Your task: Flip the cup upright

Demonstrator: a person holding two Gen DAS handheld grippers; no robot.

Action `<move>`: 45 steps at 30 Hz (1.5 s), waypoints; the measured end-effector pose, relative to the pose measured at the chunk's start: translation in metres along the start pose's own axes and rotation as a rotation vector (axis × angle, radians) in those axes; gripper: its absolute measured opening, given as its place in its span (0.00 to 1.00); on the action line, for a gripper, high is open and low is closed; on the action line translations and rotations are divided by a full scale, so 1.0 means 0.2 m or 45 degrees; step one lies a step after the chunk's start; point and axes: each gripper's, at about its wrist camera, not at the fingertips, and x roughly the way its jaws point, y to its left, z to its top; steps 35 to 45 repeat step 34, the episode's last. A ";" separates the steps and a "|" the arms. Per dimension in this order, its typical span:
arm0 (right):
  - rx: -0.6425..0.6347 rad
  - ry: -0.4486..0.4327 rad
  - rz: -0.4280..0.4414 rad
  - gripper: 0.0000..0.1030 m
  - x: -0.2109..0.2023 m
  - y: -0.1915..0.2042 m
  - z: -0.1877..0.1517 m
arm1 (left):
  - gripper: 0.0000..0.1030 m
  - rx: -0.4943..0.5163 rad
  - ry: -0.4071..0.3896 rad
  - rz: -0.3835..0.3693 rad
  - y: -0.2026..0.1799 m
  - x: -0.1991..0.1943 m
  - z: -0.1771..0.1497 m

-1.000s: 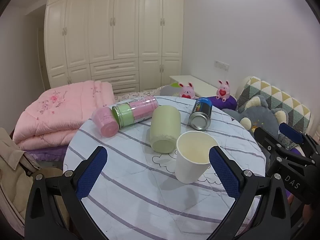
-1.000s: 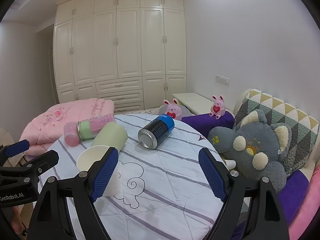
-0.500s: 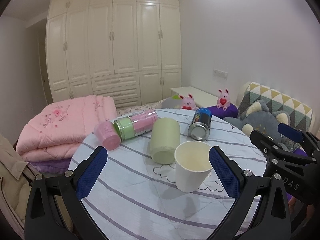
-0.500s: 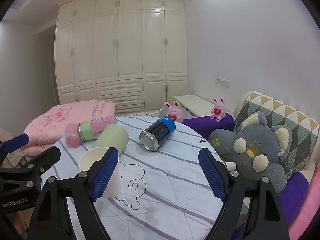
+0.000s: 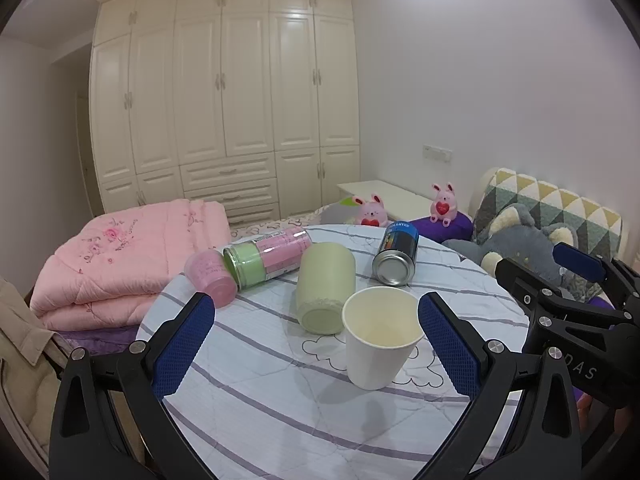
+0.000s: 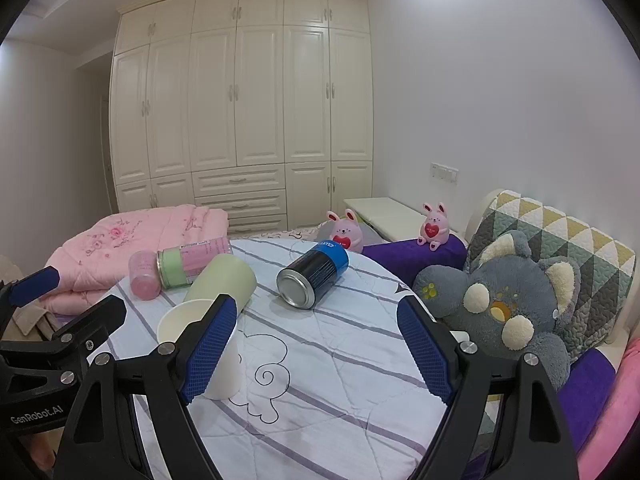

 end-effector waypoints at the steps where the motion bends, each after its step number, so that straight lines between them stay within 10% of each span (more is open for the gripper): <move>1: -0.001 0.003 0.000 0.81 0.00 0.00 0.00 | 1.00 -0.002 -0.005 0.003 0.00 0.00 0.00; 45: -0.013 0.074 0.001 0.81 0.05 0.00 -0.01 | 1.00 -0.001 0.054 0.005 0.01 0.04 -0.04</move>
